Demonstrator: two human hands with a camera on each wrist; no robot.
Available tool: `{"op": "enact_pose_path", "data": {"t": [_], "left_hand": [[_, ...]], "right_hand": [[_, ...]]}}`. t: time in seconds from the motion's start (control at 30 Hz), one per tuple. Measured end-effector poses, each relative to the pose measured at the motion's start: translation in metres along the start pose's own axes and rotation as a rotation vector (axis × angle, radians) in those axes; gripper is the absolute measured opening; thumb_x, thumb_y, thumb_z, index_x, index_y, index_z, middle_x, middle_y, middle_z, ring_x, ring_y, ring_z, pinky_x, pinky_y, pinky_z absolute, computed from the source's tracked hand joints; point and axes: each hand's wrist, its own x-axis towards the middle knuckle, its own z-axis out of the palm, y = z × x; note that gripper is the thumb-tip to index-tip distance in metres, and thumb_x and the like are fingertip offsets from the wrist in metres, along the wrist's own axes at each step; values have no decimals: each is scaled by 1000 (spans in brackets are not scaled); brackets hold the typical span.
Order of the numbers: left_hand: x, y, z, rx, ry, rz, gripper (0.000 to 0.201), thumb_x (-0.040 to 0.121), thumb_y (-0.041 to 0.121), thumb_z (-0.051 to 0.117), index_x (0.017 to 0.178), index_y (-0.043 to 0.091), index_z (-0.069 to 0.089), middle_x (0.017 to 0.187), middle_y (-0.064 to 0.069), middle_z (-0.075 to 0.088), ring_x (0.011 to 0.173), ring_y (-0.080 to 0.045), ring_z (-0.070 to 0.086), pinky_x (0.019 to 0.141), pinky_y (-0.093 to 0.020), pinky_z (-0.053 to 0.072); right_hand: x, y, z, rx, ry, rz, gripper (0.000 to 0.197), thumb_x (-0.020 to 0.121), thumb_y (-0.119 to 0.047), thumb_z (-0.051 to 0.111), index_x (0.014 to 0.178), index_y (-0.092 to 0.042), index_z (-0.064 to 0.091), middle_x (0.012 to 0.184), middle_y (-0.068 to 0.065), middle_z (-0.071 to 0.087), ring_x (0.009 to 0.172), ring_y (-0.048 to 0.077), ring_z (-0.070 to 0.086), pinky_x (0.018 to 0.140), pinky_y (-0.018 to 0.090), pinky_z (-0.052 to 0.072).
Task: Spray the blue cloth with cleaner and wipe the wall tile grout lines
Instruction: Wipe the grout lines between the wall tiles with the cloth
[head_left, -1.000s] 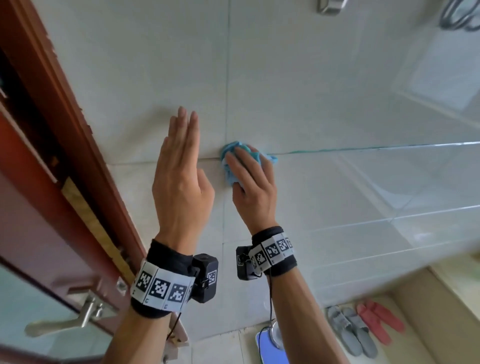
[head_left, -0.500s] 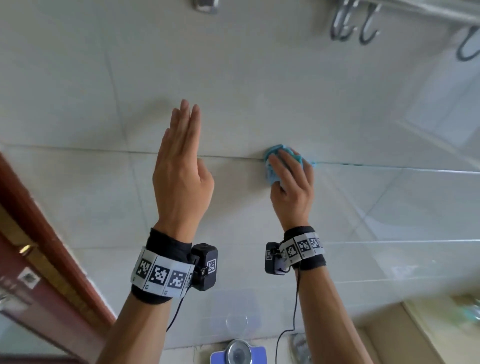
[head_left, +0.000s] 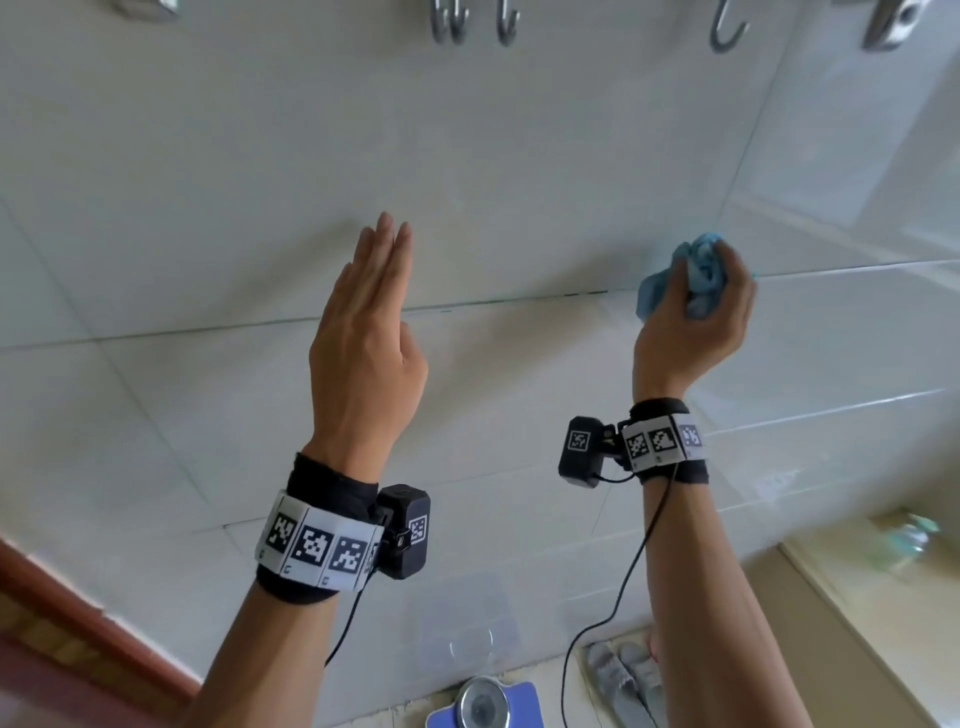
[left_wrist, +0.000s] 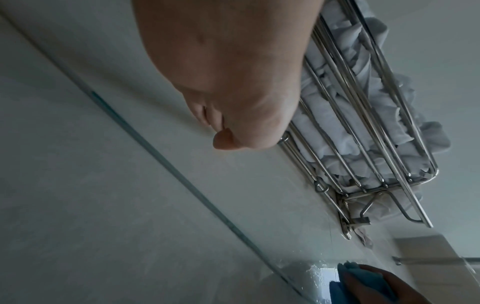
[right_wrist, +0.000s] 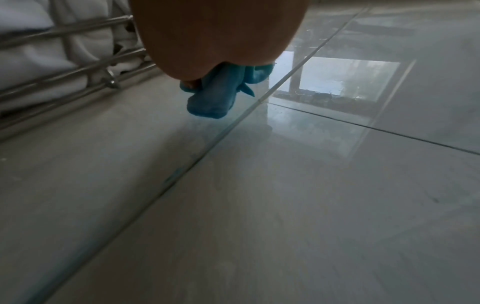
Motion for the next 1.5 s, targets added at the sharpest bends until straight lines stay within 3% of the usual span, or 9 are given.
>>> {"op": "enact_pose_path", "data": {"t": [0.1, 0.23, 0.33, 0.47, 0.67, 0.8, 1.07, 1.3, 1.5], "left_hand": [[3, 5, 6, 3, -21, 3, 79, 88, -12, 38, 162, 13, 32, 171, 0, 27, 158, -14, 22, 120, -44, 39], [5, 7, 10, 17, -27, -3, 77, 90, -12, 39, 162, 13, 31, 171, -1, 26, 158, -14, 22, 120, -43, 39], [7, 9, 17, 29, -25, -1, 76, 89, -11, 40, 162, 10, 32, 171, -5, 26, 157, -18, 25, 120, -46, 39], [8, 18, 28, 40, 8, -9, 76, 88, -10, 41, 161, 8, 33, 171, -10, 24, 158, -23, 24, 122, -46, 36], [6, 20, 35, 123, -32, -12, 83, 85, -11, 42, 164, 8, 24, 173, -11, 17, 160, -24, 17, 127, -42, 26], [6, 19, 34, 155, -61, -3, 84, 84, -10, 40, 164, 9, 22, 173, -10, 15, 160, -23, 14, 129, -42, 22], [7, 21, 36, 180, -67, -24, 84, 86, -9, 41, 165, 10, 19, 174, -10, 12, 161, -23, 11, 130, -37, 16], [6, 18, 32, 184, -85, -26, 87, 85, -11, 41, 165, 12, 19, 174, -6, 12, 161, -20, 11, 130, -37, 13], [6, 21, 38, 189, -63, -26, 85, 86, -10, 42, 165, 10, 18, 173, -11, 13, 161, -23, 11, 130, -38, 14]], "right_hand": [[2, 7, 6, 5, -61, 96, 28, 91, -18, 78, 116, -8, 73, 111, -8, 70, 106, 8, 67, 95, 32, 56], [-38, 2, 17, -51, -121, 87, 30, 88, -10, 80, 116, -10, 72, 112, -7, 69, 104, 20, 66, 91, 40, 55], [-73, -6, 15, -92, -322, -87, 41, 77, 3, 81, 115, -9, 73, 115, -1, 71, 102, 28, 63, 87, 39, 54], [-70, 4, -2, -148, -621, -373, 43, 82, 8, 75, 123, -7, 73, 129, 6, 70, 115, 35, 59, 99, 36, 52], [5, 30, -10, -230, -271, -81, 32, 88, -6, 72, 120, -11, 71, 117, 1, 71, 108, 28, 59, 94, 37, 51], [-3, 37, -7, -259, -213, -18, 26, 91, -5, 69, 116, -10, 71, 111, 0, 69, 101, 24, 55, 87, 32, 48], [-41, 28, -18, -293, -458, -139, 39, 83, 6, 66, 118, -8, 72, 119, 2, 72, 112, 30, 56, 96, 38, 52], [-13, 42, -19, -314, -259, -8, 33, 81, 1, 61, 110, -8, 73, 106, 4, 72, 100, 28, 56, 89, 39, 52], [-47, 31, -19, -288, -428, -106, 40, 82, 10, 65, 116, -8, 73, 123, 1, 73, 110, 29, 54, 99, 42, 51]]}}
